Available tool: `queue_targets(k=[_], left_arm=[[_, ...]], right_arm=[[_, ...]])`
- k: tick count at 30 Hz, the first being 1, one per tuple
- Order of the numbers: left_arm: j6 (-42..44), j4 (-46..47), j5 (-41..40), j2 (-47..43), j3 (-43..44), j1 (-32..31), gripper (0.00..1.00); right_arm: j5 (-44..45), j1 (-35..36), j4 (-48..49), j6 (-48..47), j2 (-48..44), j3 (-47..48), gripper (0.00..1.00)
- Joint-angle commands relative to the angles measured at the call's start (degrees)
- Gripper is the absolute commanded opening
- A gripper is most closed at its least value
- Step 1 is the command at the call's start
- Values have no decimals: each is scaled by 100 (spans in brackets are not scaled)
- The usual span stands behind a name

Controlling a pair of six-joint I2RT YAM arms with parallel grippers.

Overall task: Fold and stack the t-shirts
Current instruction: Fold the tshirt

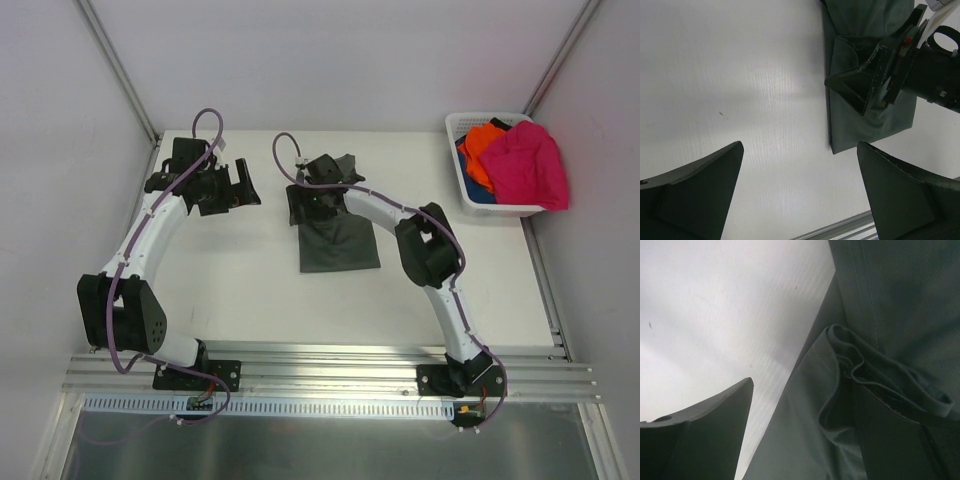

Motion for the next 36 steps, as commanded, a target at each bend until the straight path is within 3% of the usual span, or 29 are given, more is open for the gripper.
queue_targets(k=[1, 13, 23, 36], left_arm=[[78, -56, -16, -251, -70, 82, 99], [-45, -29, 28, -190, -17, 99, 99], [-203, 41, 168, -181, -96, 99, 99], [-248, 67, 230, -365, -148, 108, 99]], right_arm=[[105, -57, 113, -160, 160, 551, 81], [334, -224, 140, -424, -295, 886, 81], [167, 91, 148, -292, -920, 306, 81], [17, 540, 113, 191, -1079, -467, 82]])
